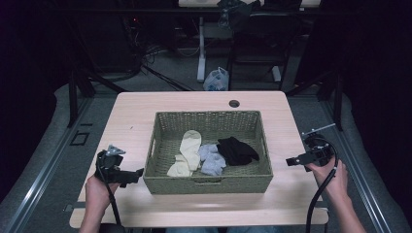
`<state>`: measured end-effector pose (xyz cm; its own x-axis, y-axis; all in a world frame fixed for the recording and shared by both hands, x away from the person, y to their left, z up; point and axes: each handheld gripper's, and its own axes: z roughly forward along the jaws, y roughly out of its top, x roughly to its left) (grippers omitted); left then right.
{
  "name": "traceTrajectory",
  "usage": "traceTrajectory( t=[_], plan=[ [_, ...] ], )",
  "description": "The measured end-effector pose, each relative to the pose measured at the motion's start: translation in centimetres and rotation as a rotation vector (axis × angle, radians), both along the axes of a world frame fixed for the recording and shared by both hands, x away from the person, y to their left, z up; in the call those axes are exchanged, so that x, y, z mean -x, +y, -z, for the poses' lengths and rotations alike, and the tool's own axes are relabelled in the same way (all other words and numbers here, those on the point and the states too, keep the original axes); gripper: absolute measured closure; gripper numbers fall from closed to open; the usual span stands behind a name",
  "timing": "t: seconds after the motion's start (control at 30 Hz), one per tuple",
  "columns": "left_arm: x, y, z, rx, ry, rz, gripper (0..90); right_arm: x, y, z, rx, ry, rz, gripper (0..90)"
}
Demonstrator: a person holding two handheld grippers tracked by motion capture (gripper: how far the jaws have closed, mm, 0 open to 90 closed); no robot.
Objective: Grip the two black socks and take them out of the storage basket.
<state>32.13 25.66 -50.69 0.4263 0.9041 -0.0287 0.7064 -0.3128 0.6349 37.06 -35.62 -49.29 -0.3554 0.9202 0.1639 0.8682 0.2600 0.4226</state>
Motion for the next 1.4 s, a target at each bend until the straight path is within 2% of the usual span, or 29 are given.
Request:
traceTrajectory(
  t=[0.03,0.07,0.27,0.33,0.4,0.43,0.67,0.87,1.03,1.07,1.1,1.2,1.23,1.4],
  plan=[
    [0.0,-0.1,-0.1,-0.004,0.007,0.006,0.0,-0.1,0.0,-0.1,0.021,0.014,-0.014,1.4],
    [0.0,-0.1,-0.1,-0.004,0.007,0.006,0.0,-0.1,0.1,0.0,-0.001,0.008,-0.011,1.4],
    [0.0,0.0,0.0,-0.012,0.007,-0.011,0.0,-0.3,0.6,-0.7,0.000,0.004,-0.027,1.2],
    [0.0,0.1,0.0,-0.008,0.012,-0.005,0.0,-0.3,0.9,-1.1,-0.015,0.001,-0.036,1.1],
    [0.1,0.1,0.0,-0.007,0.013,-0.005,0.0,-0.3,1.0,-1.3,-0.010,0.004,-0.049,1.1],
    [0.1,0.1,0.0,-0.012,0.004,-0.008,0.0,-0.4,1.4,-1.8,-0.021,-0.003,-0.054,0.4],
    [0.1,0.1,0.0,-0.007,0.013,0.001,0.0,-0.8,2.4,-3.0,0.000,-0.016,-0.081,0.0],
    [0.1,0.1,0.0,-0.006,0.013,-0.003,0.0,-1.4,3.4,-5.4,-0.017,-0.035,-0.113,0.0],
    [0.1,0.2,0.0,-0.008,0.013,-0.012,0.0,-2.2,4.7,-7.5,-0.010,-0.053,-0.147,0.7],
    [0.1,0.2,0.0,-0.011,0.010,-0.016,0.0,-2.2,4.7,-7.5,-0.010,-0.053,-0.147,0.7],
    [0.1,0.3,0.0,-0.007,0.013,-0.013,0.0,-2.5,5.4,-8.1,-0.004,-0.056,-0.161,0.7],
    [0.1,0.3,0.0,-0.009,0.013,-0.009,0.0,-2.8,6.2,-8.6,-0.002,-0.054,-0.183,0.8],
    [0.1,0.3,0.0,-0.007,0.012,-0.008,0.0,-3.1,7.0,-9.0,0.022,-0.056,-0.201,1.0],
    [0.1,0.1,0.0,-0.005,0.005,-0.014,0.0,-3.9,8.8,-9.5,0.042,-0.041,-0.233,0.5]
  ],
)
